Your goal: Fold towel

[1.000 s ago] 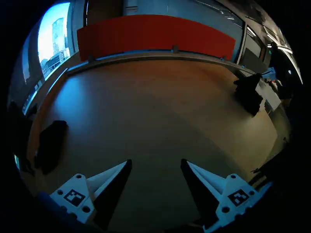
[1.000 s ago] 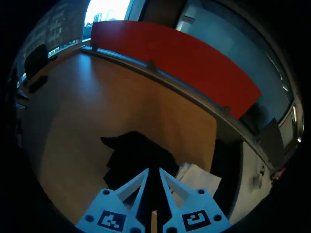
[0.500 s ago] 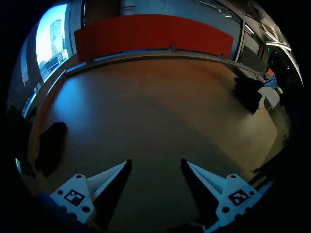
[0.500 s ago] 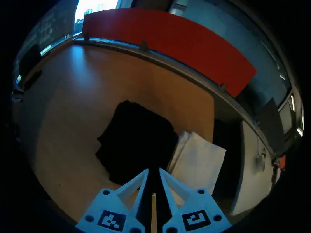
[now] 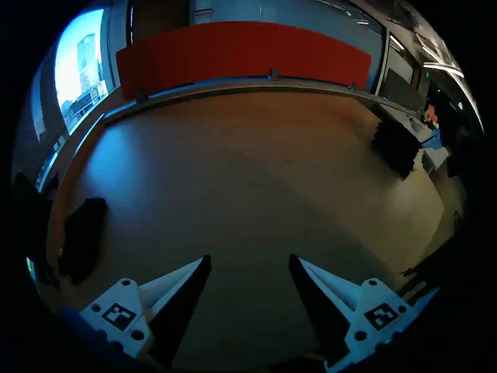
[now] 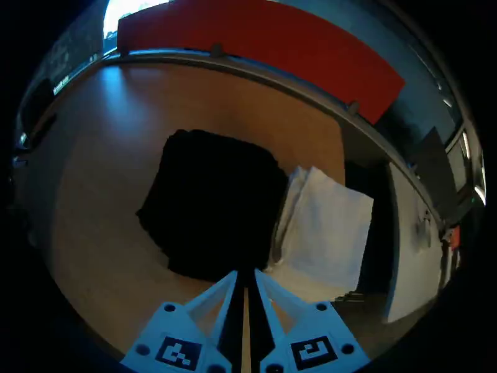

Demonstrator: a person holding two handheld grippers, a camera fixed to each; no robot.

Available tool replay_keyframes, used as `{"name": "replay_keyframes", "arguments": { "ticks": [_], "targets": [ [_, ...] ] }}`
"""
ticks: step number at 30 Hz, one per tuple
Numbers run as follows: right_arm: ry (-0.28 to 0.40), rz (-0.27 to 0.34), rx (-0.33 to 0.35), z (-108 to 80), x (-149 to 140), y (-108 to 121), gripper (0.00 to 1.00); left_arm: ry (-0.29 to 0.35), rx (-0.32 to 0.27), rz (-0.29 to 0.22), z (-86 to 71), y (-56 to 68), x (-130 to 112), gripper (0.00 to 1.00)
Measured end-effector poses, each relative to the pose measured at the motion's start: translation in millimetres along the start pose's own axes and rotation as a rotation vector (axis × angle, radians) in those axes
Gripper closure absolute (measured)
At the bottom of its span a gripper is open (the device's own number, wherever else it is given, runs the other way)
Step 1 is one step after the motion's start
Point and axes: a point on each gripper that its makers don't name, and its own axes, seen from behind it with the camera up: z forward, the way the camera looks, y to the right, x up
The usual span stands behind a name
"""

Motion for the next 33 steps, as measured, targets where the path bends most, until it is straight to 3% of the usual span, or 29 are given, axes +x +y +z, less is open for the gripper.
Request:
{"name": "replay_keyframes", "arguments": {
  "ticks": [8,22,28,33],
  "targets": [
    [-0.012,0.05,0.002,9.6,-11,-4,0.97,-0.006,0.0,0.007,2.4,0.9,2,0.07],
    [-0.005,0.063,-0.019,14.1,-12,-4,0.94,-0.011,-0.005,0.01,6.3,2.9,4,0.07],
    [0.01,0.059,-0.02,8.5,-10,-5,0.82,-0.01,-0.005,0.004,8.2,1.8,5,0.07],
    [0.019,0.057,-0.019,3.4,-9,-5,0.58,-0.009,-0.009,0.003,10.1,1.9,6,0.07]
  ]
}}
